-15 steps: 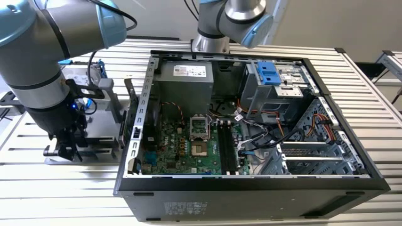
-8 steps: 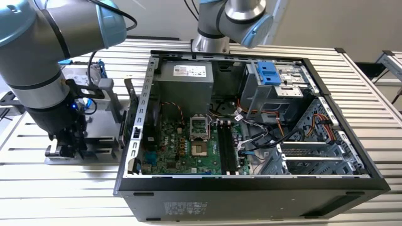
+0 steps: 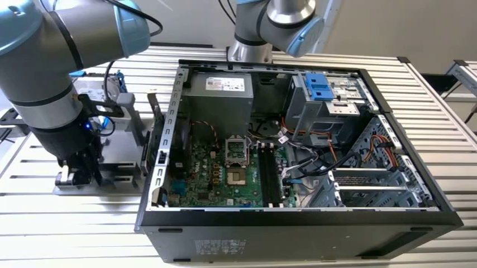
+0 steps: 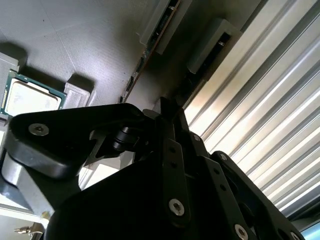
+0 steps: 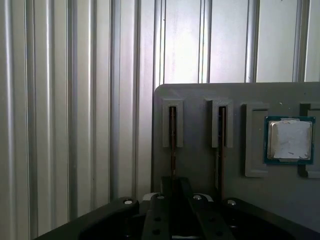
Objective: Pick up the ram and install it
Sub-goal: 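Pick up the ram and move it above insertion slot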
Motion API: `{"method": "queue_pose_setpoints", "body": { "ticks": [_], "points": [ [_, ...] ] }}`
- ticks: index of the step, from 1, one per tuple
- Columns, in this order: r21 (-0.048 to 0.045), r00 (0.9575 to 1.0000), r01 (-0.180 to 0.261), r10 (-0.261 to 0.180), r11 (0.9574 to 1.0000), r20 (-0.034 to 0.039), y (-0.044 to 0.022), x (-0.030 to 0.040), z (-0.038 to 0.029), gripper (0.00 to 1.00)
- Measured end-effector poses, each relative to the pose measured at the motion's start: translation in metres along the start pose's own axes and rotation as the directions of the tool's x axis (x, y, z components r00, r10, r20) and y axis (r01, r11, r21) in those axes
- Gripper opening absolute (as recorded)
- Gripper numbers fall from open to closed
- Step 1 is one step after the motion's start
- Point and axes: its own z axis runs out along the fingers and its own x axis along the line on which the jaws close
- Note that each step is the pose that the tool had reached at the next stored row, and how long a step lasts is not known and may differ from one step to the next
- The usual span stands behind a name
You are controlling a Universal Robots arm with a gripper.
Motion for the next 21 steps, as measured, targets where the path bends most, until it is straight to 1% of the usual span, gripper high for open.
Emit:
{"method": "queue_pose_setpoints", "body": {
  "ticks": [17,21],
  "points": [
    [0.0003,1.0,0.0,0.0,1.0,0.0004,0.0,-0.0001,0.0001,0.0],
    [0.0001,1.0,0.0,0.0,1.0,0.0003,0.0,0.0002,-0.0025,0.0]
  ]
}}
